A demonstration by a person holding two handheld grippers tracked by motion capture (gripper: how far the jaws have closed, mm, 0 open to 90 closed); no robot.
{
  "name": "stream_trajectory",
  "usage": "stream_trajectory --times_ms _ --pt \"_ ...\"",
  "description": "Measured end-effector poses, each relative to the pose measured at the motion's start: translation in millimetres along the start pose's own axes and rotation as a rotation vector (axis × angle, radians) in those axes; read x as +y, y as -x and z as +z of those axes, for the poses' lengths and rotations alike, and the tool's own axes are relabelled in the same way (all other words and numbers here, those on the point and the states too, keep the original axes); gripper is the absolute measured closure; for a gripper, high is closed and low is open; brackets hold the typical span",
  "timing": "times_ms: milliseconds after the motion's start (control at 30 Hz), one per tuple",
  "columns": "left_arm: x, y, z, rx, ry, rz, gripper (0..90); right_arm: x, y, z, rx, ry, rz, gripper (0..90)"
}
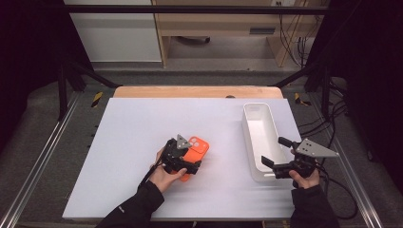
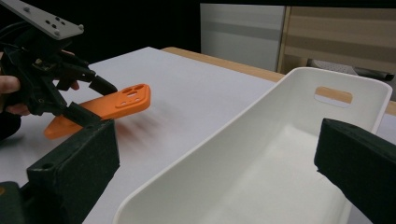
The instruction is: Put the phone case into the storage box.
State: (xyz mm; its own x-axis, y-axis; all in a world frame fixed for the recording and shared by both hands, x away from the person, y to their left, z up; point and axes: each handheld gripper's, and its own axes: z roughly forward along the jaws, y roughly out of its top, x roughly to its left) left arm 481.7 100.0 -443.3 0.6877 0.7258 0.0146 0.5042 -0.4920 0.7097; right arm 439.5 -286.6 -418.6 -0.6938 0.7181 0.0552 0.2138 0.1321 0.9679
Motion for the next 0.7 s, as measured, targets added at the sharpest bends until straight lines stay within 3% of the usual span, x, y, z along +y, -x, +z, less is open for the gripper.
stream_trajectory --times_ms 700 --pt "4.4 5.1 -25.7 -0.062 0.069 0.071 12.9 0.6 0.0 -1.0 0.007 0.004 -0.007 0.5"
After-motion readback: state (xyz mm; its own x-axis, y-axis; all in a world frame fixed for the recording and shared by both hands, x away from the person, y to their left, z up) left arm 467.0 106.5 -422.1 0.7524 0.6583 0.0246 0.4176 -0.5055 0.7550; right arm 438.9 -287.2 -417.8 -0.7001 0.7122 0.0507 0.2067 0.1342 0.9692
